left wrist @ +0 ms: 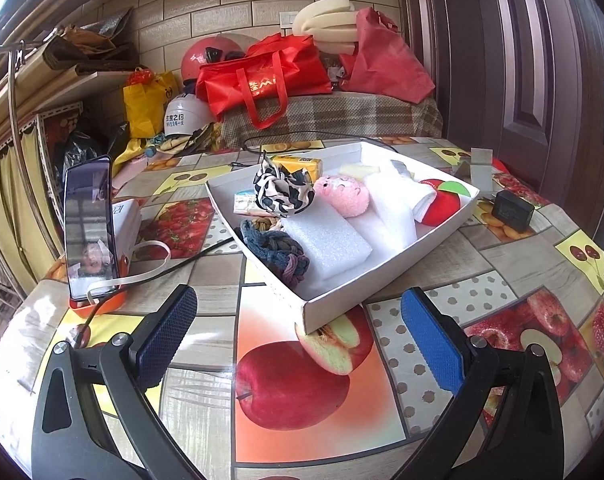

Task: Organize soft objects

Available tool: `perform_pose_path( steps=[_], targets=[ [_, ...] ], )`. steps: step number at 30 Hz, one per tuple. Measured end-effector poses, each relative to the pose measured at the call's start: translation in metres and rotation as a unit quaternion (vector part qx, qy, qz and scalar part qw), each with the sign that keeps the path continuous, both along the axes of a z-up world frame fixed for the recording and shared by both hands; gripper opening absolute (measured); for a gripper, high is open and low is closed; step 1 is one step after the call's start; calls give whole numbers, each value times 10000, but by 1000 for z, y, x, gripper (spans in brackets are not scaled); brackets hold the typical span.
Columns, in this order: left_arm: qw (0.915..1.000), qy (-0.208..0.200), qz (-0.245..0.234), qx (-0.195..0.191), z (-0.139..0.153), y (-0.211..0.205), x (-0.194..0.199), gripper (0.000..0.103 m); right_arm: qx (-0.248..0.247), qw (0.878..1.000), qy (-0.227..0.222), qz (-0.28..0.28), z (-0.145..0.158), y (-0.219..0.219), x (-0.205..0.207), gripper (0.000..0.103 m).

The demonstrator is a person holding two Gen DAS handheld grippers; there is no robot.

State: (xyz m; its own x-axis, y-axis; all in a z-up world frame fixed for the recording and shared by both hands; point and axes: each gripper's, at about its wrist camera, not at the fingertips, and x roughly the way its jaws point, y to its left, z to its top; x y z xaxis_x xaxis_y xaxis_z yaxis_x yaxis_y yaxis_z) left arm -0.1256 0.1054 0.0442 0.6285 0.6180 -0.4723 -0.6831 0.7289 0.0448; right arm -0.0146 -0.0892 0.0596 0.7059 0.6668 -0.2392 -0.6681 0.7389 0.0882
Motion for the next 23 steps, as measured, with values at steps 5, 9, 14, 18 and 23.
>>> perform_pose_path(
  steps=[5,9,14,18,23],
  targets=[
    [10000,3,-10,-20,0,1,0,103,4,10000,7,1,0,0,0,103],
    [10000,10,-25,-27,-1,2,1,103,5,10000,16,4,0,0,0,103],
    [10000,10,-19,-31,-1,2,1,103,7,10000,34,13,-1,1,-1,103],
    [10000,2,-29,-27,-1,2,1,103,0,10000,28,10,-1,1,-1,103],
    [10000,-20,-83,-4,-3,-1,2,103,3,10000,35,8,-1,1,-1,103]
  ],
)
